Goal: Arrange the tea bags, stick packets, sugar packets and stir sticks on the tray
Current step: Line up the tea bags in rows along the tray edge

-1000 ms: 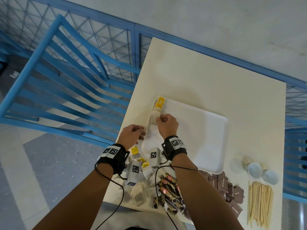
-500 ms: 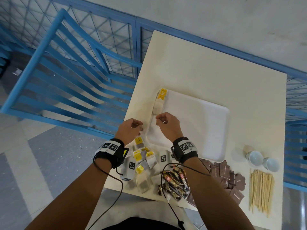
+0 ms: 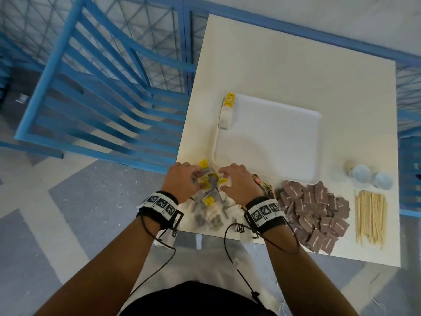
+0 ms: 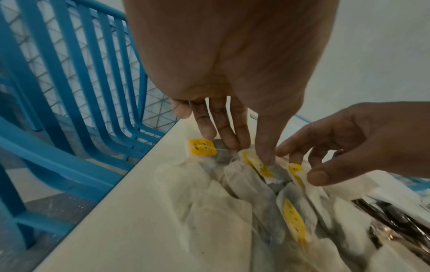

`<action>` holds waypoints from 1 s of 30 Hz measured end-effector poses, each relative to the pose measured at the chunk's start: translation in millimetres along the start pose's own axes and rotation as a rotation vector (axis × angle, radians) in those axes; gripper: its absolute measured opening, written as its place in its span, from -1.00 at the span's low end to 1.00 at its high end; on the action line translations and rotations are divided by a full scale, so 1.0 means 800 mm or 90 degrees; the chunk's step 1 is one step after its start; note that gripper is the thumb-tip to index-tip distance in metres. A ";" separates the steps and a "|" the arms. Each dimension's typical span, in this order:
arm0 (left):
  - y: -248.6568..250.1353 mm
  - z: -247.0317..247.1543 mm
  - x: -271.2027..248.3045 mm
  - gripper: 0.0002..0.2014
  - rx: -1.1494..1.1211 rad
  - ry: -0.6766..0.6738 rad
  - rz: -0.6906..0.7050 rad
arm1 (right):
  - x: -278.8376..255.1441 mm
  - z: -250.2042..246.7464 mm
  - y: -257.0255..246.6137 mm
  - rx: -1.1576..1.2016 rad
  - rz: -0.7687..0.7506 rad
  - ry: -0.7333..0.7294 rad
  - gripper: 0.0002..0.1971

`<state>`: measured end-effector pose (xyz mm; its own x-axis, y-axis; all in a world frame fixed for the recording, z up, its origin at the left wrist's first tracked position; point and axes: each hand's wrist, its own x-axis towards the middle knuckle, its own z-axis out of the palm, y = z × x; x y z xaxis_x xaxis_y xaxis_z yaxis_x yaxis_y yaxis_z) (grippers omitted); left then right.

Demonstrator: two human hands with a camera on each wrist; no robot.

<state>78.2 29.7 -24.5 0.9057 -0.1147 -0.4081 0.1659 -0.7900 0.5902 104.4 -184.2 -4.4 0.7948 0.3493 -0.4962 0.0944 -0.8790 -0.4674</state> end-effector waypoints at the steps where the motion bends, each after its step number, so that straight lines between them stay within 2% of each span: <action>1: 0.000 0.003 0.000 -0.49 0.010 0.010 0.005 | -0.002 0.003 -0.001 -0.018 0.003 0.006 -0.58; 5: 0.016 0.007 -0.003 -0.69 0.041 0.025 0.002 | -0.008 0.005 0.001 0.001 0.021 0.025 -0.85; 10: 0.027 0.015 -0.001 -0.78 0.033 0.038 -0.024 | -0.016 -0.004 0.005 0.011 0.026 0.071 -0.95; 13: 0.028 0.017 0.001 -0.90 0.008 0.030 -0.036 | -0.016 -0.012 0.010 0.055 0.021 0.097 -0.91; 20: 0.040 0.010 0.004 -0.92 -0.104 0.027 -0.063 | -0.012 -0.047 0.013 0.164 -0.006 0.122 -0.88; 26: 0.059 -0.015 0.017 -0.91 -0.266 0.064 -0.081 | -0.008 -0.088 0.011 0.253 -0.050 0.141 -0.85; 28: 0.063 -0.021 0.025 -0.91 -0.327 0.072 -0.106 | -0.003 -0.103 0.010 0.287 -0.059 0.140 -0.83; 30: 0.070 -0.027 0.034 -0.89 -0.451 0.069 -0.161 | 0.004 -0.117 0.007 0.322 -0.070 0.132 -0.82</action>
<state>120.2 -5.0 12.6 0.8339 0.1074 -0.5414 0.5515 -0.2045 0.8087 163.7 -218.1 59.7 0.9030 0.3133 -0.2940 -0.0758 -0.5575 -0.8267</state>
